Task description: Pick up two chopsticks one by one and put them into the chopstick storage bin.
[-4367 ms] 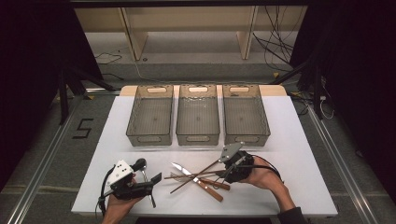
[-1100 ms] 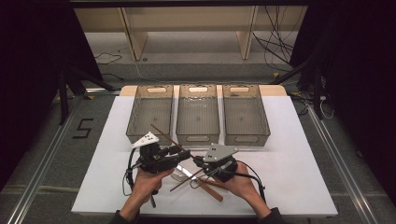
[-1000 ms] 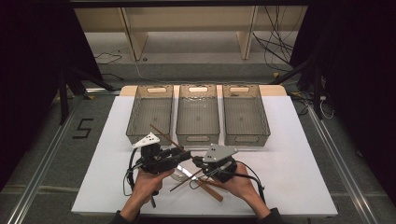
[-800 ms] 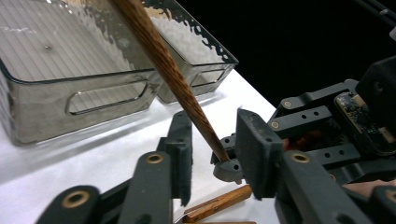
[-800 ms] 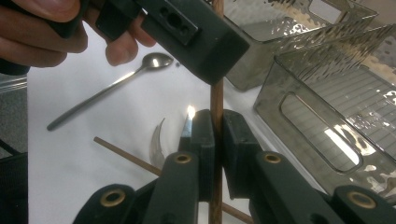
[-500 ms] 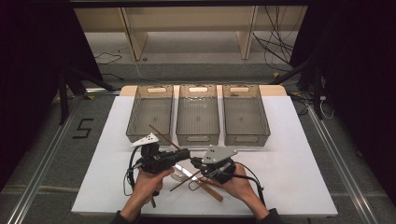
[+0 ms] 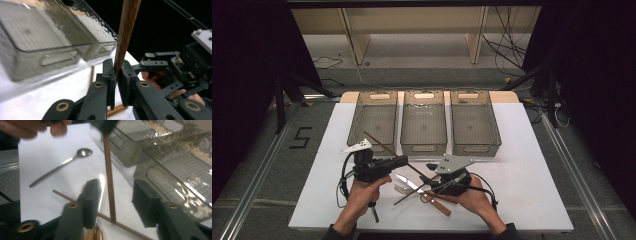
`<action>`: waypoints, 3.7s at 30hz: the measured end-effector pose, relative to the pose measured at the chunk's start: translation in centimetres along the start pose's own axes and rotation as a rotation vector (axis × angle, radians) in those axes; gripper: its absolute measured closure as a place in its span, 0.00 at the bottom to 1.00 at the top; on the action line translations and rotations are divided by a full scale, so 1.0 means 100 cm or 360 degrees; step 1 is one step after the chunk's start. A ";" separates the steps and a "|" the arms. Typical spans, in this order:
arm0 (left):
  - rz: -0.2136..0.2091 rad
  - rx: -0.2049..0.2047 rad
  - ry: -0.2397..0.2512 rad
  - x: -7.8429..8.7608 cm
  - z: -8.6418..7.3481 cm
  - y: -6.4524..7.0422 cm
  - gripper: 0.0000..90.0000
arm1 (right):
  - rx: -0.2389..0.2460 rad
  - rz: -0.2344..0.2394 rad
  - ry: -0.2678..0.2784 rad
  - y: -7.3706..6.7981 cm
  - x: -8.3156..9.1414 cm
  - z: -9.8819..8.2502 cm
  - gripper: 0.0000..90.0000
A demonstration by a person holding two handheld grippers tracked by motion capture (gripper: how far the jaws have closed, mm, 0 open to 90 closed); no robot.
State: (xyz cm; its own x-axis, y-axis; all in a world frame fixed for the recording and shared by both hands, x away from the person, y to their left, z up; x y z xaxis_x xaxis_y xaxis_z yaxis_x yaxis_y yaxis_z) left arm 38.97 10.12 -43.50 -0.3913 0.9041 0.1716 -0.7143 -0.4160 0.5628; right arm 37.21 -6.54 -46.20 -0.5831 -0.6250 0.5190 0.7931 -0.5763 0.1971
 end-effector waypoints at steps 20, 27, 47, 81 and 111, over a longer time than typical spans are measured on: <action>0.0286 -0.0248 -0.0080 0.046 0.070 -0.022 0.93 | -0.0126 0.0026 -0.0074 0.012 0.012 -0.033 0.32; 0.0324 -0.0248 -0.0106 0.049 0.097 -0.031 0.93 | -0.0154 0.0002 -0.0079 0.016 0.018 -0.040 0.32; 0.0518 -0.0177 -0.0170 0.049 0.138 -0.077 0.93 | -0.0224 -0.0044 -0.0044 0.023 0.031 -0.049 0.28; 0.0574 0.0039 -0.0426 0.017 0.107 -0.130 0.93 | -0.0229 -0.0045 -0.0056 0.023 0.032 -0.053 0.27; 0.0556 0.0167 -0.0536 0.001 0.092 -0.140 0.93 | -0.0225 -0.0049 -0.0065 0.024 0.031 -0.054 0.27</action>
State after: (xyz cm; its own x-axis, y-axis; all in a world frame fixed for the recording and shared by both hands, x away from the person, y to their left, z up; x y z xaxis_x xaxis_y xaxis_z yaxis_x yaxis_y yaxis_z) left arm 54.29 16.89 -43.93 -0.3752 0.7008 0.6067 -0.5046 -0.7035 0.5005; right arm 36.34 -12.76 -48.61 -0.5969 -0.5857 0.5483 0.7407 -0.6649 0.0961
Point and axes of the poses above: each handheld gripper's, and its own axes: x roughly backward along the jaws, z roughly out of its top, y roughly to its right, the point moved 7 cm from there along -x, roughly forward along the jaws, and after that the axes turned 9 degrees about -z, right-handed, at the moved point
